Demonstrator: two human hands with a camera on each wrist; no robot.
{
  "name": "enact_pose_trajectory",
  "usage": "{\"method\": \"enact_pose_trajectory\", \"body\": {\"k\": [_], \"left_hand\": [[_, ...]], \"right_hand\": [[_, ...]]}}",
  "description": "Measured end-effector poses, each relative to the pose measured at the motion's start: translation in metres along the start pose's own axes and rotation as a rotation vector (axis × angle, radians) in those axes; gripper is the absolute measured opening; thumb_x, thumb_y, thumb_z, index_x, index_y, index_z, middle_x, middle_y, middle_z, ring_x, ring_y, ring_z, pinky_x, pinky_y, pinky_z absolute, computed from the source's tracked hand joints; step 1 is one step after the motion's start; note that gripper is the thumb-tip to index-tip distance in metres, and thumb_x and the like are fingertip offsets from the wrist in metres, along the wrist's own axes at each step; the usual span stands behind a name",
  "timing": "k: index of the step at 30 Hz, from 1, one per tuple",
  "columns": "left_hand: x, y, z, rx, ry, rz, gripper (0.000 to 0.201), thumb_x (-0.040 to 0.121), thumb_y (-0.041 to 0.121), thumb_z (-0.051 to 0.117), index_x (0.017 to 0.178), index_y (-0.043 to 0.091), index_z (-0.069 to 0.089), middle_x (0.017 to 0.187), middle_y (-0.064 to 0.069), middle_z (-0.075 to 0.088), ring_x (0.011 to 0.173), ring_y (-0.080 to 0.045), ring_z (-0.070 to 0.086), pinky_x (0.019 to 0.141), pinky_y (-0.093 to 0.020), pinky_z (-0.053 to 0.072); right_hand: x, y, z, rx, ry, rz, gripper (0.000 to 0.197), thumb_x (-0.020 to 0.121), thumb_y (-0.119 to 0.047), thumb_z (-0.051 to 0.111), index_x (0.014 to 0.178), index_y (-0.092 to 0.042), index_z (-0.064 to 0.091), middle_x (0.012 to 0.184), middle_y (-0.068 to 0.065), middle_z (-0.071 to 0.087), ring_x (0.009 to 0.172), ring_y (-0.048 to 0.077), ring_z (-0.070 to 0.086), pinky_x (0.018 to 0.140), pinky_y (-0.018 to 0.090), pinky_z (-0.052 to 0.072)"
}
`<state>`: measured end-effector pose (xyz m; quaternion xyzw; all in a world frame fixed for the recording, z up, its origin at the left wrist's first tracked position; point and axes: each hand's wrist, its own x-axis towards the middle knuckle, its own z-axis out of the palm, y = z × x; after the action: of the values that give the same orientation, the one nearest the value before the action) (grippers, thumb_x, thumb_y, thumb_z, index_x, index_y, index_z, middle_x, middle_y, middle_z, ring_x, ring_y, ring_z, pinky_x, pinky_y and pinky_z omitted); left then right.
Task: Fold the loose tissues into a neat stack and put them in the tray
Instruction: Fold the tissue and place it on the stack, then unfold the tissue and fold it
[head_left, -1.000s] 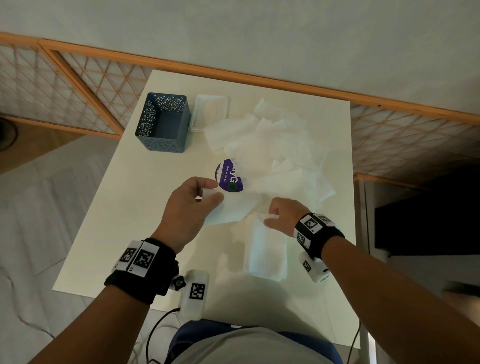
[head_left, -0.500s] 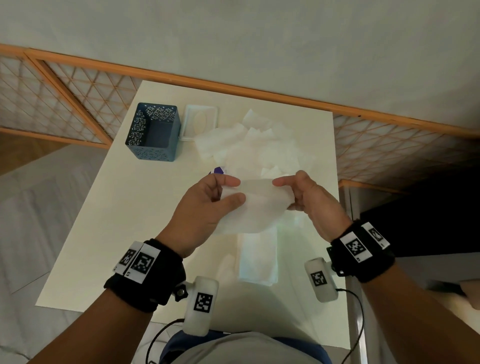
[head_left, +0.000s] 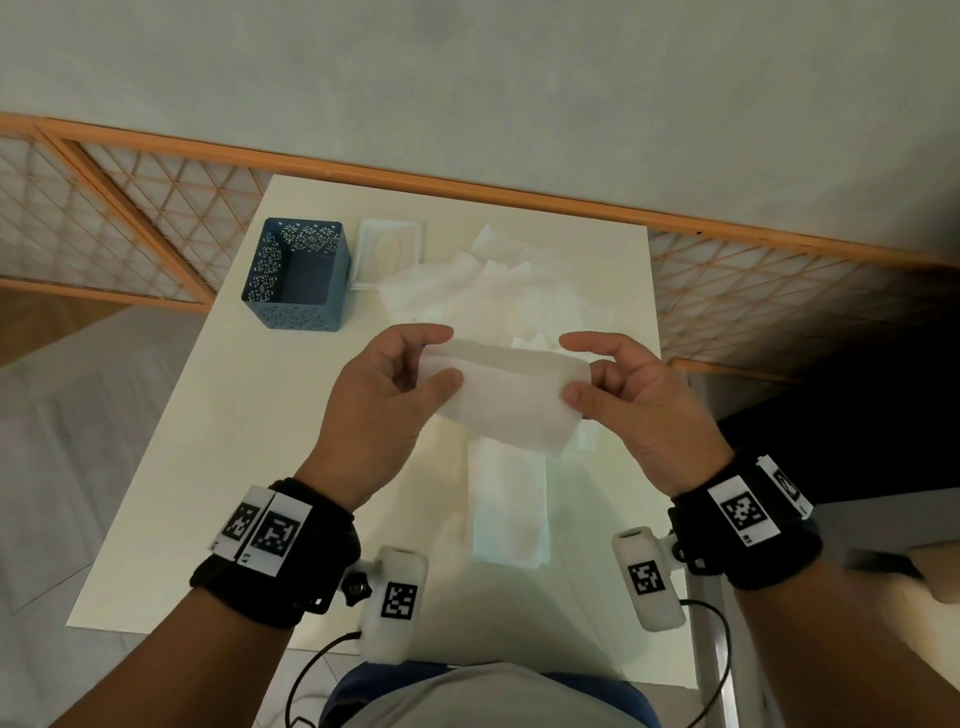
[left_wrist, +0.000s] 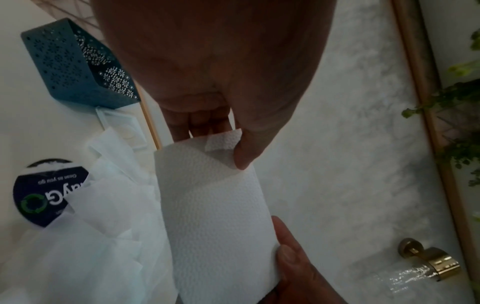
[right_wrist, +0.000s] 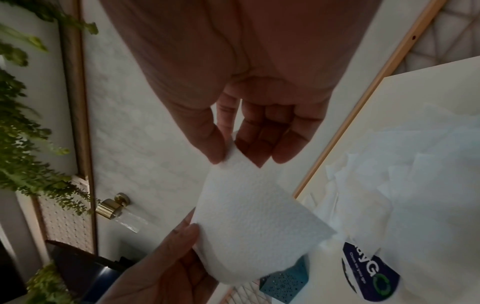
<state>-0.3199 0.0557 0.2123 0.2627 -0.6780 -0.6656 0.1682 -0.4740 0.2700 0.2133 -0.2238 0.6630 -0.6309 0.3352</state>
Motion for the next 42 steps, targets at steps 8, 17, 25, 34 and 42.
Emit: {"method": "enact_pose_trajectory", "body": {"k": [8,17,25,34,42], "left_hand": [[-0.005,0.005,-0.002,0.233,0.011,0.076,0.009,0.096,0.011,0.075,0.099,0.019,0.075,0.066,0.031,0.061,0.066,0.008,0.057,0.066,-0.006,0.04],[-0.007,0.01,0.002,0.477,-0.06,0.223,0.023,0.092,0.021,0.078,0.093,0.043,0.07,0.141,0.016,0.052,0.129,0.008,0.046,0.113,-0.009,0.026],[0.004,0.015,0.014,0.403,-0.221,0.173,0.009,0.096,0.023,0.075,0.1,0.029,0.069,0.097,0.012,0.072,0.091,-0.01,0.066,0.097,-0.035,0.048],[0.011,-0.046,0.01,-0.26,-0.242,-0.525,0.063,0.083,0.046,0.083,0.132,0.012,0.064,0.13,-0.008,0.074,0.123,-0.034,0.069,0.112,-0.05,0.051],[0.001,-0.089,0.028,-0.11,-0.27,-0.579,0.01,0.102,0.018,0.069,0.104,0.01,0.064,0.091,-0.008,0.068,0.073,-0.015,0.062,0.072,-0.025,0.059]], "right_hand": [[0.001,-0.002,0.009,-0.19,-0.016,0.002,0.044,0.074,-0.044,0.09,0.113,-0.033,0.076,0.091,0.028,0.054,0.081,0.03,0.053,0.084,0.055,0.054],[0.001,-0.001,0.021,-0.736,0.055,-0.061,0.055,0.078,-0.048,0.086,0.129,-0.048,0.066,0.153,-0.009,0.038,0.144,0.01,0.035,0.115,0.026,0.035],[0.005,0.006,0.036,-0.78,0.0,-0.228,0.013,0.095,-0.046,0.068,0.092,-0.033,0.071,0.105,-0.013,0.069,0.099,0.003,0.06,0.102,0.051,0.045],[-0.012,0.026,0.034,-0.097,0.101,0.214,0.015,0.102,-0.024,0.066,0.102,-0.016,0.079,0.101,0.016,0.076,0.087,0.024,0.07,0.081,0.044,0.057],[-0.014,0.079,0.028,-0.064,0.21,0.395,0.01,0.1,-0.019,0.068,0.1,-0.009,0.068,0.098,0.017,0.077,0.085,0.027,0.071,0.089,0.053,0.058]]}}
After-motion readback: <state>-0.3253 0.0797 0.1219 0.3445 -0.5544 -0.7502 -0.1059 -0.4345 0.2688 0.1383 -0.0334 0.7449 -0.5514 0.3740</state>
